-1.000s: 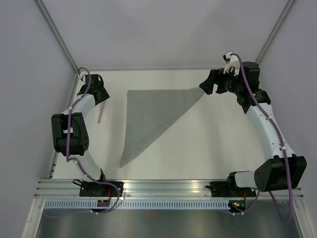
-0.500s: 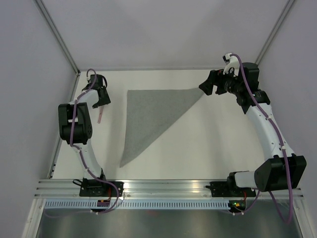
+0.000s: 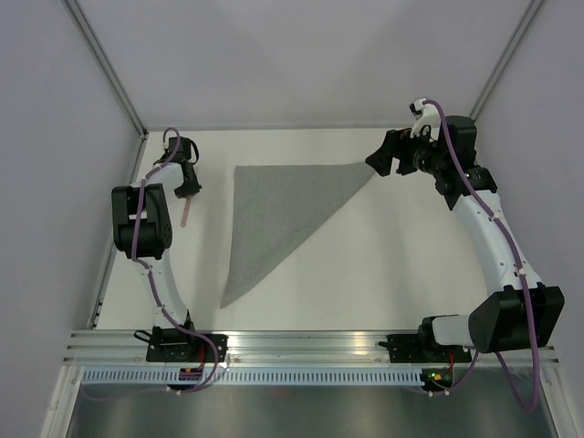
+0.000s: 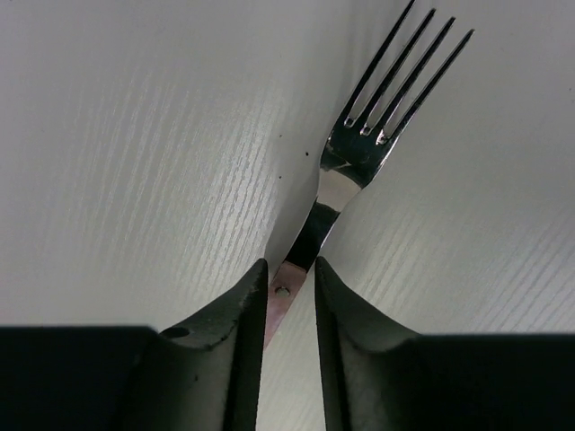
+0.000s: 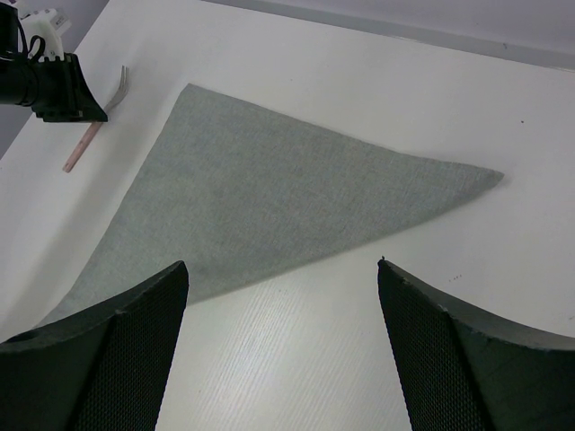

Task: Fold the napkin, place the utensils inside, and roll it up
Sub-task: Grab a utensil with the left arm, then place the utensil onto the napkin

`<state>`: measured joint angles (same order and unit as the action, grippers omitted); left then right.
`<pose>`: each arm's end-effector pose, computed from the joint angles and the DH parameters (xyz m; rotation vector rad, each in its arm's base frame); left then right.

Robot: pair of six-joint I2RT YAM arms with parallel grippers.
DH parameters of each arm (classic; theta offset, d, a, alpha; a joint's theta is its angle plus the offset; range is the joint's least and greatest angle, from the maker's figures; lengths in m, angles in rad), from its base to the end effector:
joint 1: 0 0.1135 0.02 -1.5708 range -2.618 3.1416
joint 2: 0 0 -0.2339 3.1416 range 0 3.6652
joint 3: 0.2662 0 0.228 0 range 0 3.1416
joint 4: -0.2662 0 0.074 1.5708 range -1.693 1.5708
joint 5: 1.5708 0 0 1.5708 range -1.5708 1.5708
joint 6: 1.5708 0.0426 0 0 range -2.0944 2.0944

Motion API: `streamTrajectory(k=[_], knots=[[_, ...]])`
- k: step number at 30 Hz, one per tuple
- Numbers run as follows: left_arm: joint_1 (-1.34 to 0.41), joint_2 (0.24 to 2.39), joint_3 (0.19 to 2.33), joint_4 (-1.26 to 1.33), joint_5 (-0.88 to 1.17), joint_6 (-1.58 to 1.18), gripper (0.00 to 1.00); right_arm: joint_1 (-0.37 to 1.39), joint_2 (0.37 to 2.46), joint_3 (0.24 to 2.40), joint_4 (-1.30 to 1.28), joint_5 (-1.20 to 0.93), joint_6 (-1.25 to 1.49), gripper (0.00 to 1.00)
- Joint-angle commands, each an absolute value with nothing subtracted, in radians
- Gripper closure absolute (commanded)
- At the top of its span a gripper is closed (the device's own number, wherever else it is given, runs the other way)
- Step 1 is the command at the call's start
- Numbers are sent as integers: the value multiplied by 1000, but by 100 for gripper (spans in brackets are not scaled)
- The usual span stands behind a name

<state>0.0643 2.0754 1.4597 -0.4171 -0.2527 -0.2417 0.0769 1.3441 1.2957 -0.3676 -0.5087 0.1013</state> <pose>0.4048 0.0367 0.1412 -0.4811 2.5291 0.2627 0.2893 0.0431 0.3457 -0.3072 1.9587 0.6195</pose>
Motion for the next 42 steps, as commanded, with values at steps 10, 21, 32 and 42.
streamTrajectory(k=[10,21,32,42], knots=[[72,2132,1488,-459,-216,-199,98,83,1342,1289,-356,-522,126,9],[74,2008,1532,-462,-176,-181,98,81,1356,1295,-356,-514,123,9],[40,1827,1566,-460,-5,-117,98,83,1371,1296,-359,-500,118,9],[-276,1824,1626,-503,202,190,98,83,1373,1296,-359,-480,110,9]])
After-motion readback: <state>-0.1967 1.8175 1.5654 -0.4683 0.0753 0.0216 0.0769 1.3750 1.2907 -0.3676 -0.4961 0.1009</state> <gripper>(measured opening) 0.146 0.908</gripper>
